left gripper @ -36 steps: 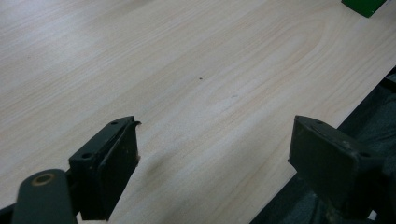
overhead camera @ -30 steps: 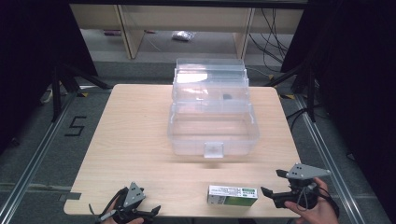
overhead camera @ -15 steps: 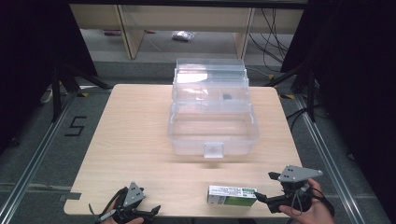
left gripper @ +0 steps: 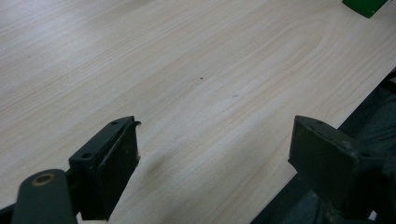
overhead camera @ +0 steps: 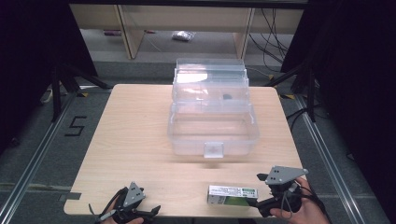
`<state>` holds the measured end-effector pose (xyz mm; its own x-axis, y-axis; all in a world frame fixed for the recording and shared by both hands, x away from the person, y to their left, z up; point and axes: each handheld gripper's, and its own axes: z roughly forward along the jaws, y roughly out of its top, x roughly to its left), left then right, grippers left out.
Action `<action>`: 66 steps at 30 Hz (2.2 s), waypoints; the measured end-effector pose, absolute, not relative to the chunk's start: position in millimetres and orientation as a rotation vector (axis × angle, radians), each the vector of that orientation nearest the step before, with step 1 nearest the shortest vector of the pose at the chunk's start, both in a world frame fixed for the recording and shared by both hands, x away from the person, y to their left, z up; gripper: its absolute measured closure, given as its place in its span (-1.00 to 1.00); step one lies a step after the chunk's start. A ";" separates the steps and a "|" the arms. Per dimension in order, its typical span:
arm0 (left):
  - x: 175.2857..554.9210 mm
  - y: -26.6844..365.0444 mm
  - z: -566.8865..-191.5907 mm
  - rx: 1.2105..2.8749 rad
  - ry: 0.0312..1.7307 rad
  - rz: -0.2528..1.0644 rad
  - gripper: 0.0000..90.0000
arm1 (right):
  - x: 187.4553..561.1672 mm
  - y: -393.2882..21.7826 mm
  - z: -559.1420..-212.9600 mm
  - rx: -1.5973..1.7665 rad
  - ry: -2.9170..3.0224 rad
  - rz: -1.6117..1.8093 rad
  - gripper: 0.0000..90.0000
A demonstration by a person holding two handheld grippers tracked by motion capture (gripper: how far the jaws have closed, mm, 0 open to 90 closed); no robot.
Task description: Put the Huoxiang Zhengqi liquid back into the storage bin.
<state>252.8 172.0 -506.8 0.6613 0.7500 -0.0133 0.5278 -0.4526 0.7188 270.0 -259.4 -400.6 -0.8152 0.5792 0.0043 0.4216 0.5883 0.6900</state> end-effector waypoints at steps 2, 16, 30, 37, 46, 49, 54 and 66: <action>252.7 172.1 -506.7 2.165 0.981 0.399 -0.66 | 270.3 -255.2 -400.5 0.822 2.618 1.022 -0.62; 253.0 172.2 -506.9 2.175 0.977 0.403 -0.66 | 277.5 -229.7 -404.0 0.701 2.721 0.891 -0.61; 252.5 171.9 -506.8 2.165 0.989 0.400 -0.66 | 293.4 -206.4 -415.1 0.609 2.822 0.743 -0.57; 252.3 171.7 -507.1 2.164 0.992 0.399 -0.66 | 298.0 -196.9 -421.6 0.572 2.872 0.662 -0.55; 252.3 171.8 -506.9 2.163 0.990 0.395 -0.66 | 301.1 -191.1 -427.6 0.557 2.906 0.589 -0.50; 252.3 171.7 -507.2 2.166 0.990 0.399 -0.66 | 302.4 -187.8 -430.5 0.544 2.922 0.543 -0.44; 252.1 171.7 -507.0 2.163 0.991 0.395 -0.66 | 305.7 -186.0 -433.1 0.506 2.937 0.523 -0.38; 252.0 171.6 -507.0 2.163 0.992 0.395 -0.66 | 310.5 -182.2 -439.5 0.450 2.985 0.433 -0.16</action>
<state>252.0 171.6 -507.0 0.6580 0.7528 -0.0178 0.5343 -0.4502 0.7154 310.5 -182.2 -439.5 -0.9524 0.3011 -0.0481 0.2751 0.9164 0.2909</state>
